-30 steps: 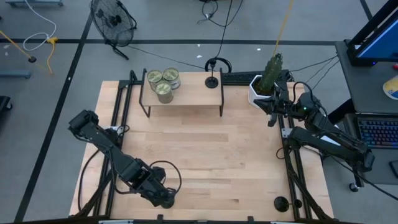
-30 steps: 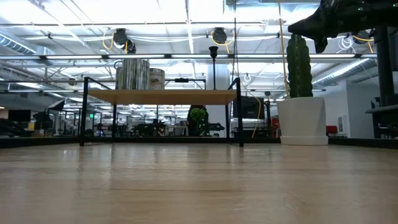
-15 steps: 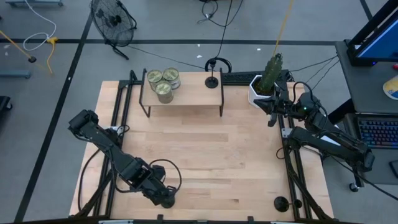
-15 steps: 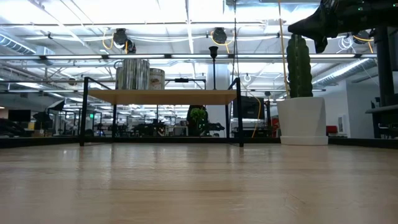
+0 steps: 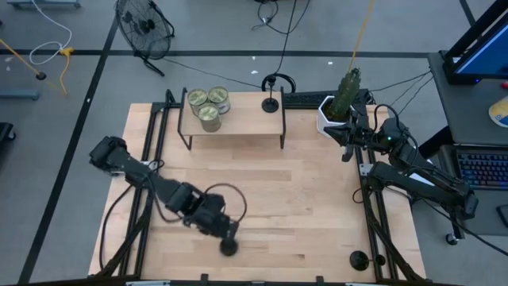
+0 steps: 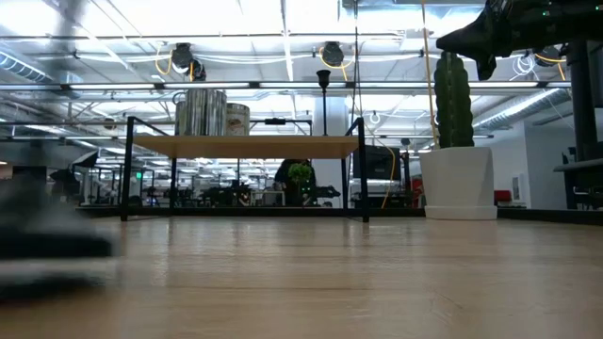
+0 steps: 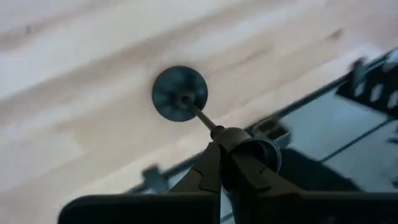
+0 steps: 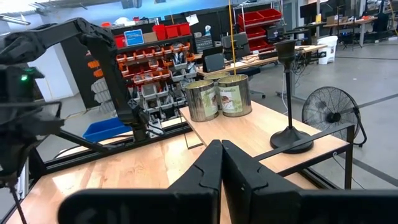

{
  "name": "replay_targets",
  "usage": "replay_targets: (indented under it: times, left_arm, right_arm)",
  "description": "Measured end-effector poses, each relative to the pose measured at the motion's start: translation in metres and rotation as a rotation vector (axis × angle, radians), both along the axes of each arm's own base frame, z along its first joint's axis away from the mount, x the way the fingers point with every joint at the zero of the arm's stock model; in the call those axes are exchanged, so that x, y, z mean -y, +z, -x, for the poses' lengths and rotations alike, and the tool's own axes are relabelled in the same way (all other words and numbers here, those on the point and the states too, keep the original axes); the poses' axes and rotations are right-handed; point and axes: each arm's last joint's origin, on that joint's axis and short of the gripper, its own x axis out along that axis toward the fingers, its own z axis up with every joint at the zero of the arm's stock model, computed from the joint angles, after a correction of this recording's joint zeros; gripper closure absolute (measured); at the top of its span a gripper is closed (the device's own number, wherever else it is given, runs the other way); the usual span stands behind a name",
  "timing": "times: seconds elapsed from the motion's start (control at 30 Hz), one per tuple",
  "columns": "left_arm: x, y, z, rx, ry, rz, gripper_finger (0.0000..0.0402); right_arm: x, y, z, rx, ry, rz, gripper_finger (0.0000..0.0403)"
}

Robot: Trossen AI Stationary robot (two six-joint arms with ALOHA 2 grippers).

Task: Pick & Place candle stick holders
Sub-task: Put the left black candle holder on the shelf

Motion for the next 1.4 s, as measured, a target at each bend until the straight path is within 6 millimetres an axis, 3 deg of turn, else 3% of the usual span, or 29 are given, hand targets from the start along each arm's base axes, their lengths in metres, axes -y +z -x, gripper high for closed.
replay_targets:
  times: [0.27,0.6,0.8,1.0,1.17,1.4]
  left_arm:
    - [-0.04,0.024,-0.005,0.152,0.043,-0.083,0.0394]
    - [-0.115,0.057,-0.014,0.364,0.086,-0.225,0.0394]
    - [-0.172,0.105,-0.015,0.486,0.046,-0.352,0.0394]
    - [-0.228,0.137,0.004,0.484,0.083,-0.494,0.0394]
    - [-0.257,0.152,0.018,0.496,0.098,-0.552,0.0394]
    - [-0.28,0.15,0.023,0.49,0.09,-0.562,0.0394]
  right_arm:
    - [0.0,0.0,0.0,0.0,0.0,0.0,0.0403]
    - [0.0,0.0,0.0,0.001,0.001,0.001,0.0403]
    - [0.0,0.0,0.0,0.003,0.001,-0.01,0.0403]
    - [0.0,0.0,0.0,0.005,-0.001,-0.015,0.0403]
    - [0.0,0.0,0.0,0.007,-0.001,-0.022,0.0403]
    - [0.0,0.001,0.0,0.018,-0.001,-0.044,0.0403]
